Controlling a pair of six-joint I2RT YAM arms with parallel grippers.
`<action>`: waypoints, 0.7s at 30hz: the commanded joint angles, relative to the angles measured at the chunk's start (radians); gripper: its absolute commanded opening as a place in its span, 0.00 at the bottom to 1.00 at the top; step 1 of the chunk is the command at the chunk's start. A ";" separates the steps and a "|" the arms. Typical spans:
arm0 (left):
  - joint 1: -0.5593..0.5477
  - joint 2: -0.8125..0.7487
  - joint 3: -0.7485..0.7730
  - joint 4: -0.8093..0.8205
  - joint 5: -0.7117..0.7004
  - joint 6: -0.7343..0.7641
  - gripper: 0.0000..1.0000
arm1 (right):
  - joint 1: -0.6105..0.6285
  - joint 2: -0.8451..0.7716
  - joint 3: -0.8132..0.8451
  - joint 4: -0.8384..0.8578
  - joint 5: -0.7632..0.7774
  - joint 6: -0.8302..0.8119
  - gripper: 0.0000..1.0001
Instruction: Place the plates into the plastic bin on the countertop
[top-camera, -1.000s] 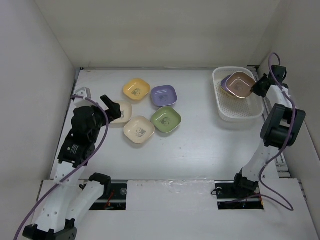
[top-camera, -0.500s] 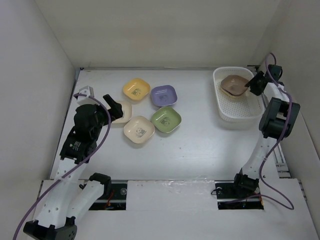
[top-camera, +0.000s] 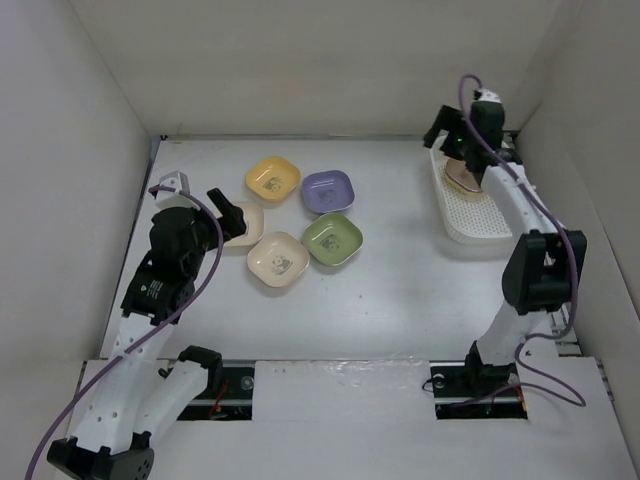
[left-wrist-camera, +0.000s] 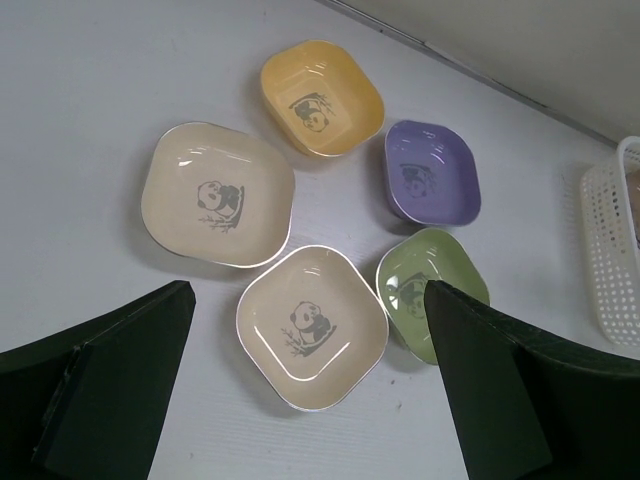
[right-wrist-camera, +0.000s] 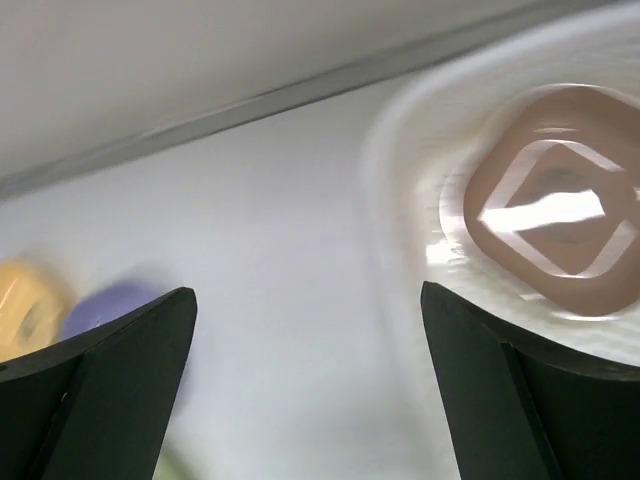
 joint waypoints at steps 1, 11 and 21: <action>-0.005 0.014 -0.003 0.026 -0.023 0.013 1.00 | 0.168 -0.109 -0.088 0.063 0.012 -0.114 0.99; -0.005 0.014 -0.003 0.026 -0.023 0.013 1.00 | 0.421 0.012 -0.211 0.028 -0.149 -0.252 0.91; -0.005 0.005 -0.003 0.026 -0.023 0.013 1.00 | 0.556 0.093 -0.330 0.107 -0.151 -0.198 0.86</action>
